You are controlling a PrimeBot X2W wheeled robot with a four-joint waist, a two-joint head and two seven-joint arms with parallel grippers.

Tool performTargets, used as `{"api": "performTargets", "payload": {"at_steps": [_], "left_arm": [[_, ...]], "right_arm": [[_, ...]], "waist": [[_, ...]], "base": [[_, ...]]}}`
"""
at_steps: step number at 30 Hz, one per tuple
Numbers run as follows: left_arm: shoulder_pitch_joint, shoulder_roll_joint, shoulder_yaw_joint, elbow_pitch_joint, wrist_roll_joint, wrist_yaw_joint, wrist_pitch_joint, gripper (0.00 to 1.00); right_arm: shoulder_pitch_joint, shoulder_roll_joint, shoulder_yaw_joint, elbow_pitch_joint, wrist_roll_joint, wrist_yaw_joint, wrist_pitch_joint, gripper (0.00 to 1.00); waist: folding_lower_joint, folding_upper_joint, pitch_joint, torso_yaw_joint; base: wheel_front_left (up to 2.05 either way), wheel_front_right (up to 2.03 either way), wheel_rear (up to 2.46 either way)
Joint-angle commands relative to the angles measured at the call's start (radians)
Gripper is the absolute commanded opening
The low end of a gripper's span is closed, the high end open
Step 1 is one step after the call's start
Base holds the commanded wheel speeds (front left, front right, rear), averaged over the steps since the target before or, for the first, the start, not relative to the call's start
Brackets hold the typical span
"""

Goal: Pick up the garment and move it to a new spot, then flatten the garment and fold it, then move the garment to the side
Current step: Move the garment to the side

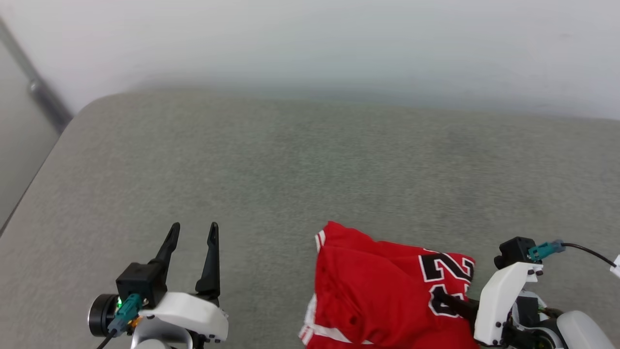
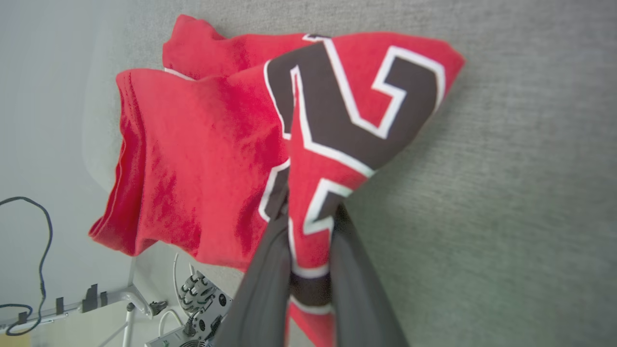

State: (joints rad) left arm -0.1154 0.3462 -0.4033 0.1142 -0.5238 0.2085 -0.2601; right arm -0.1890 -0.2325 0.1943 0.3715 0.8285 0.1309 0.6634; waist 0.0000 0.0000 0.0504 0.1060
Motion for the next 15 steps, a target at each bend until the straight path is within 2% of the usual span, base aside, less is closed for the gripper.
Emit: {"api": "performTargets", "payload": {"at_steps": [1, 8, 15], "left_arm": [[0.013, 0.006, 0.003, -0.006, 0.000, 0.002, -0.007, 1.00], [0.036, -0.006, -0.002, -0.036, -0.006, 0.006, -0.006, 1.00], [-0.015, 0.005, 0.000, -0.072, 0.018, 0.007, -0.004, 1.00]], "right_arm": [[-0.014, -0.029, 0.016, 0.006, -0.044, 0.000, -0.018, 0.00], [-0.064, -0.087, 0.044, 0.060, -0.184, 0.000, -0.071, 0.00], [-0.185, -0.128, 0.054, 0.150, -0.247, 0.000, -0.125, 0.00]], "waist": [[0.0000, 0.0000, -0.045, -0.069], [0.0000, 0.0000, -0.052, -0.244], [0.0000, 0.0000, 0.047, -0.407]], "base": [[0.00, 0.00, 0.00], [0.00, 0.00, 0.00], [0.00, 0.00, 0.00]]}}
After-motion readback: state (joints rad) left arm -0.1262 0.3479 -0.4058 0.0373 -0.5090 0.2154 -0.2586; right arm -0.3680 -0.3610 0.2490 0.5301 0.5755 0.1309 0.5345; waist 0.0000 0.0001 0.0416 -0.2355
